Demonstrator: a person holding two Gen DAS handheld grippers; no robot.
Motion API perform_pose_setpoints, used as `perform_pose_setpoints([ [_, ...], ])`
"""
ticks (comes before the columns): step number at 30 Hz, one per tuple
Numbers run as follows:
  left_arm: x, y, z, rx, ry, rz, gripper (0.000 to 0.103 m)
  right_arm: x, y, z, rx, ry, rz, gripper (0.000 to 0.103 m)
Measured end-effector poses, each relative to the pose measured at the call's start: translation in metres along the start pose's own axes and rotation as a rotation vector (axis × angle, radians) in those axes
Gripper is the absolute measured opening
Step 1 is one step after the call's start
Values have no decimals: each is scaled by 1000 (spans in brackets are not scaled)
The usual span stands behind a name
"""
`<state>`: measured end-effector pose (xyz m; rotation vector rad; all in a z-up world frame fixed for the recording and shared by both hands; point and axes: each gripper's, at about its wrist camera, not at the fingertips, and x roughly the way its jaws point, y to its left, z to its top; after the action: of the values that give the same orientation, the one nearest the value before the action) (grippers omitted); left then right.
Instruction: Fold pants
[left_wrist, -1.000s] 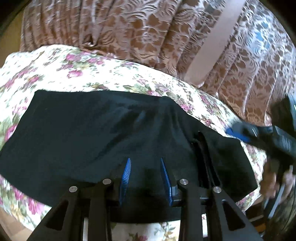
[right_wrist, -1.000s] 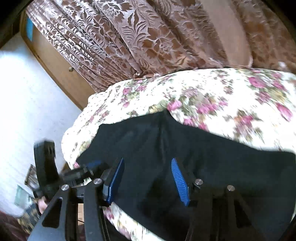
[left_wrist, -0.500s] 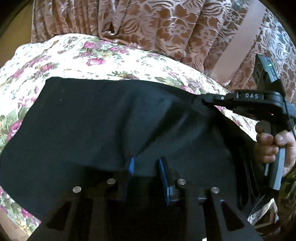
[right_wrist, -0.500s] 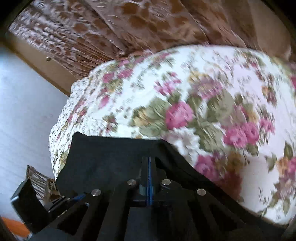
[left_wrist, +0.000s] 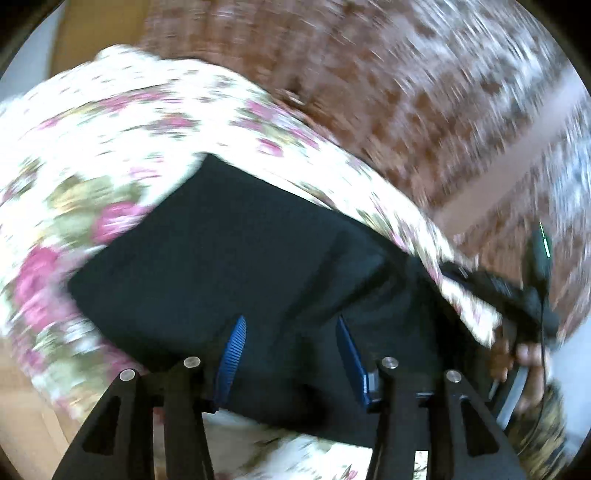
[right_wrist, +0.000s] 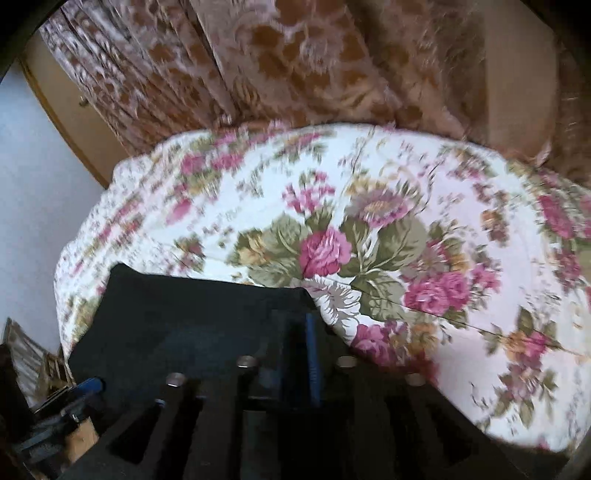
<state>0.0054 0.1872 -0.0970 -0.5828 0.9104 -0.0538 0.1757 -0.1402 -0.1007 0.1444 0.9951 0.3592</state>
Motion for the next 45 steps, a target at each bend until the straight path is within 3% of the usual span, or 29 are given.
perform_pose_setpoints([
  [3,-25,44,2,-141,-44,16,51,-29,10,-15,1,-60,39,42],
  [5,-32,74,0,-253,-54,10,50,-44,20,-26,-16,-87,49,43],
  [10,-26,115,-5,-477,-42,-107,50,-78,35,-61,-33,-127,79,45],
  [16,-2,122,-5,-541,-24,-121,49,-98,33,-100,8,-121,83,48],
  [18,2,121,-2,-540,-32,-126,43,-98,30,-110,26,-106,85,48],
  [21,6,115,4,-495,-32,-109,18,-96,26,-122,35,-89,70,48],
  [23,1,100,9,-414,-66,-84,16,-95,23,-128,49,-77,73,48],
  [26,-12,64,17,-261,-114,-107,14,-95,17,-135,68,-70,59,48],
  [31,-31,-15,22,21,-159,-225,14,-104,10,-134,90,-85,79,48],
  [34,-29,-75,16,219,-133,-320,14,-108,12,-128,93,-85,155,50],
  [37,-20,-118,0,350,-79,-390,14,-112,13,-118,124,-93,268,60],
  [39,-15,-139,-14,422,-43,-421,14,-114,15,-110,153,-92,368,68],
  [45,0,-179,-55,579,53,-459,13,-114,14,-84,218,-91,537,76],
])
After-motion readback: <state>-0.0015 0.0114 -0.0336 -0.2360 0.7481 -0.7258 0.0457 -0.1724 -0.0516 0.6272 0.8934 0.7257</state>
